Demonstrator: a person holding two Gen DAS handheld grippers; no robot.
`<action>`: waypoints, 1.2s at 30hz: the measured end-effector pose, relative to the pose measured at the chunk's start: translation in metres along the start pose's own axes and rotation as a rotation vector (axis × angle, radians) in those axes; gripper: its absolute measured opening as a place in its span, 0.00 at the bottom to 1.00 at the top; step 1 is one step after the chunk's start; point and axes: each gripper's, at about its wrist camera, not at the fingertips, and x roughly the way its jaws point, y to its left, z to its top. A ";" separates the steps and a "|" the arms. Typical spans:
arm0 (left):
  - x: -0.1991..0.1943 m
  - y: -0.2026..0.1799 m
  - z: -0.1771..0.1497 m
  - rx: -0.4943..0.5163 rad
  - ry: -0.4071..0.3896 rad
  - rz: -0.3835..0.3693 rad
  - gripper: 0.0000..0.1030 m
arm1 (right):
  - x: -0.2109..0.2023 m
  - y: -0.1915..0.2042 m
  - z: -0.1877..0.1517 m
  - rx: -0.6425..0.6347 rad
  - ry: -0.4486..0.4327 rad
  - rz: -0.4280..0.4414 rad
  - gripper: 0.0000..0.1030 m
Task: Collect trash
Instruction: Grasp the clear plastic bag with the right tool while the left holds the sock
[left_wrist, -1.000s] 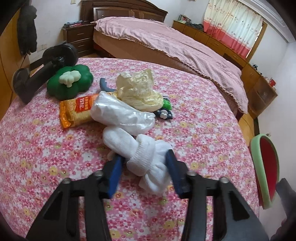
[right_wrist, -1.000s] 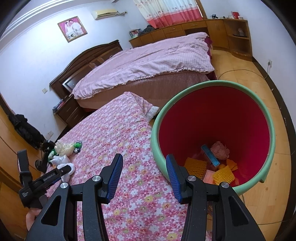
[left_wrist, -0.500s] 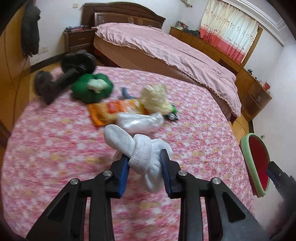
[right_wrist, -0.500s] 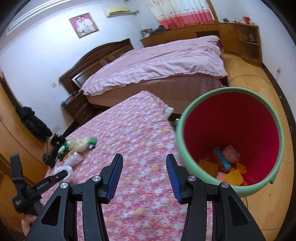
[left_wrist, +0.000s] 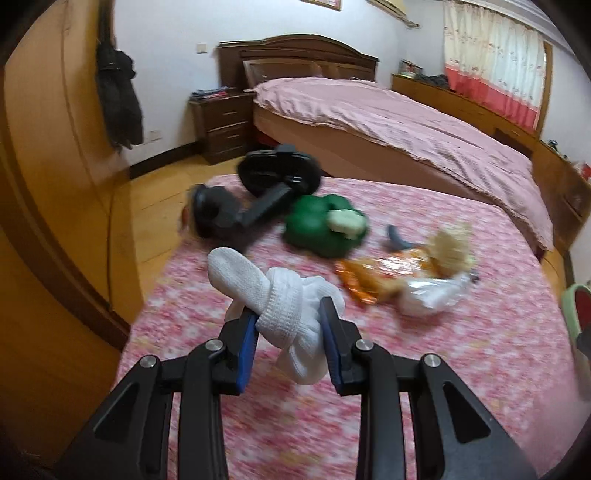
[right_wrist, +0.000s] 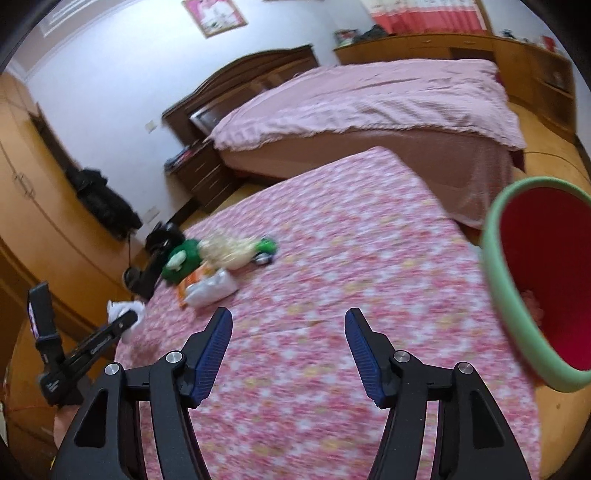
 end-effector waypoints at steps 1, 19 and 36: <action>0.002 0.005 0.000 -0.010 -0.002 0.002 0.31 | 0.008 0.010 0.000 -0.024 0.013 0.002 0.63; 0.028 0.040 -0.004 -0.097 -0.014 -0.053 0.31 | 0.119 0.086 -0.005 -0.148 0.094 -0.032 0.77; 0.032 0.041 -0.005 -0.128 0.012 -0.177 0.31 | 0.167 0.110 0.002 -0.261 0.098 -0.141 0.77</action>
